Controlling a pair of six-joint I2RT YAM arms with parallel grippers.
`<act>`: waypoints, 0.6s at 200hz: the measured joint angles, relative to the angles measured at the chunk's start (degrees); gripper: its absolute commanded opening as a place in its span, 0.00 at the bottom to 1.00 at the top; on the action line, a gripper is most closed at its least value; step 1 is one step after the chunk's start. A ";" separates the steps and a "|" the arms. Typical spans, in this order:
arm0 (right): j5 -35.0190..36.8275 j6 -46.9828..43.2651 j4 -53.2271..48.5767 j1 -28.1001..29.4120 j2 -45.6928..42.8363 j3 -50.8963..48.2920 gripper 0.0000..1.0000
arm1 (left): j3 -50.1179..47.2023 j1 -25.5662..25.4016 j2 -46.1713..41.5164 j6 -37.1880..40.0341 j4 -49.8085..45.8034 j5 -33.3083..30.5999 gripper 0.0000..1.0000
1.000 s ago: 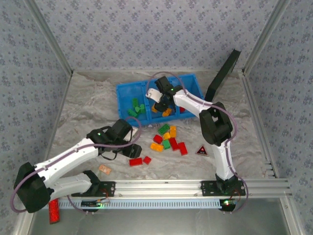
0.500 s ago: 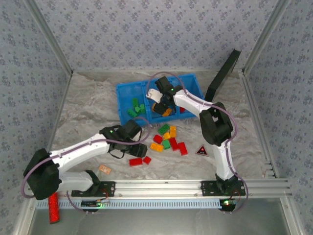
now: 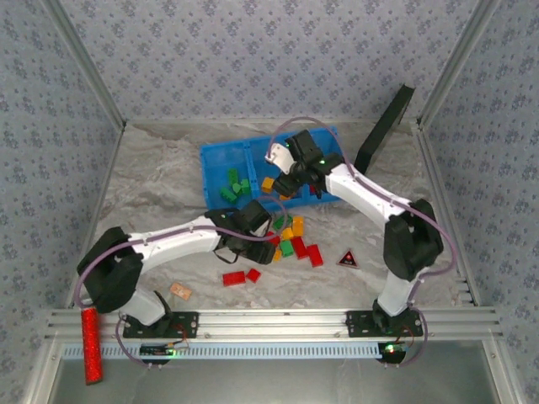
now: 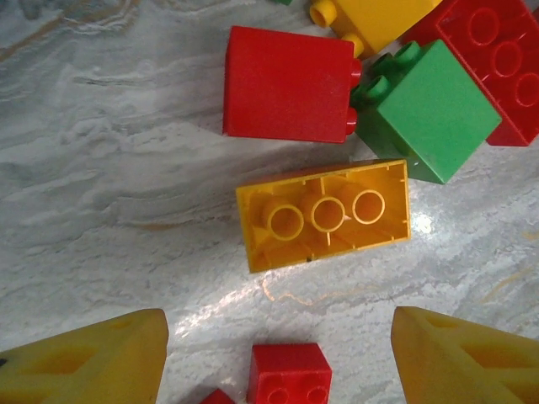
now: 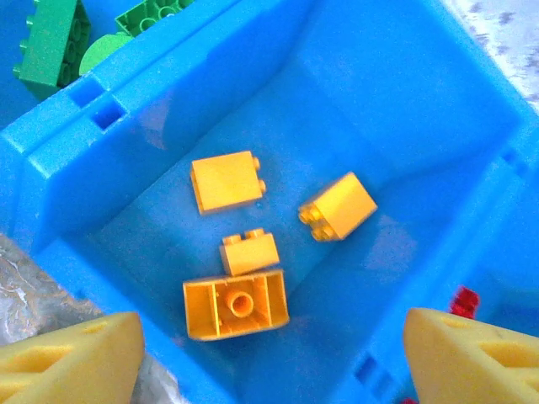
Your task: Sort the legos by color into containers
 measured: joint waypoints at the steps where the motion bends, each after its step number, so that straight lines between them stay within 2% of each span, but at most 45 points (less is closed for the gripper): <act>1: 0.04 0.02 0.04 0.00 -0.17 -0.13 0.89 | 0.04 -0.02 0.09 0.00 0.02 0.00 0.71; 16: 1.70 1.99 0.00 0.00 -4.22 -2.36 0.97 | 0.81 -0.61 2.10 0.00 0.48 0.02 0.72; 34: 3.72 5.35 -0.28 0.00 -9.60 -4.68 0.98 | 1.77 -1.22 4.09 0.02 0.83 0.00 0.72; 80: 7.34 19.47 -8.02 -0.83 -22.53 -6.78 0.98 | 4.46 -1.75 8.28 0.15 1.70 0.00 0.72; 120: 6.40 33.53 -16.70 -3.89 -31.93 -13.16 0.96 | 5.79 -1.97 11.26 0.15 1.92 0.00 0.72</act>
